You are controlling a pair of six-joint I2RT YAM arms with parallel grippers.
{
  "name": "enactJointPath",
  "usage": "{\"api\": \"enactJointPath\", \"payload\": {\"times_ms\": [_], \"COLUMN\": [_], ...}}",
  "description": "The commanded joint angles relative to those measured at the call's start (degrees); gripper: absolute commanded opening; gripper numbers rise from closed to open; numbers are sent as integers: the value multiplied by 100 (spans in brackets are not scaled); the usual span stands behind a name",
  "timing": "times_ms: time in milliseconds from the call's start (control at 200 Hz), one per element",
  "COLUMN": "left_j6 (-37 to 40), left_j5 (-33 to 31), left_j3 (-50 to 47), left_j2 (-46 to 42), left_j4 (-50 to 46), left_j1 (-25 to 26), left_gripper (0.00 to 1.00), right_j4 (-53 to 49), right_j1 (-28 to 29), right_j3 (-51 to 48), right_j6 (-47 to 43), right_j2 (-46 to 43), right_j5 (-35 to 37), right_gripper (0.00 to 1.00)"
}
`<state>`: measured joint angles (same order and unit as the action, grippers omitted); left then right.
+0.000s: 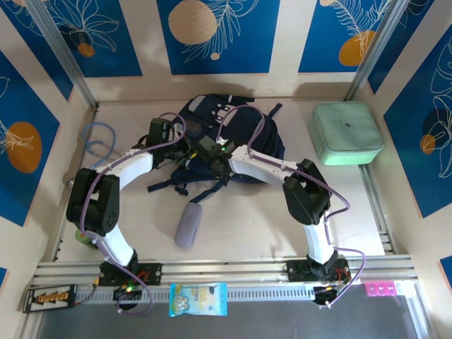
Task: Pack the student bag
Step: Zip the student bag at the center of the table.
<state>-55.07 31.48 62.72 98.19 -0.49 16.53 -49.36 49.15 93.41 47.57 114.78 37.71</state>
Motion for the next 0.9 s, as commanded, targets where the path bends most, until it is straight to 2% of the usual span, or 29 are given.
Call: {"api": "enactJointPath", "payload": {"times_ms": [0, 185, 305, 510, 640, 895], "left_j6": [172, 212, 314, 625, 742, 743], "left_j5": [100, 96, 50, -84, -151, -58], "left_j3": [205, 206, 194, 206, 136, 143], "left_j2": [-176, -211, -238, -72, 66, 285], "left_j4": [138, 96, 1, -201, -271, -232], "left_j1": [-58, -123, -210, -456, -626, -707], "left_gripper": [0, 0, 0, 0, 0, 0], "right_j4": [-94, -223, -10, 681, 574, 885], "right_j1": [42, -28, -70, -431, -860, -1104], "right_j3": [138, 229, -98, -1378, -2013, -2045], "right_j6": [-238, -235, -170, -1, 143, -647], "right_j2": [107, 206, -121, -1272, -1652, -1691], "right_j5": [-71, -71, -141, -673, -790, -1197], "right_gripper": [25, 17, 11, 11, 11, 13]}}
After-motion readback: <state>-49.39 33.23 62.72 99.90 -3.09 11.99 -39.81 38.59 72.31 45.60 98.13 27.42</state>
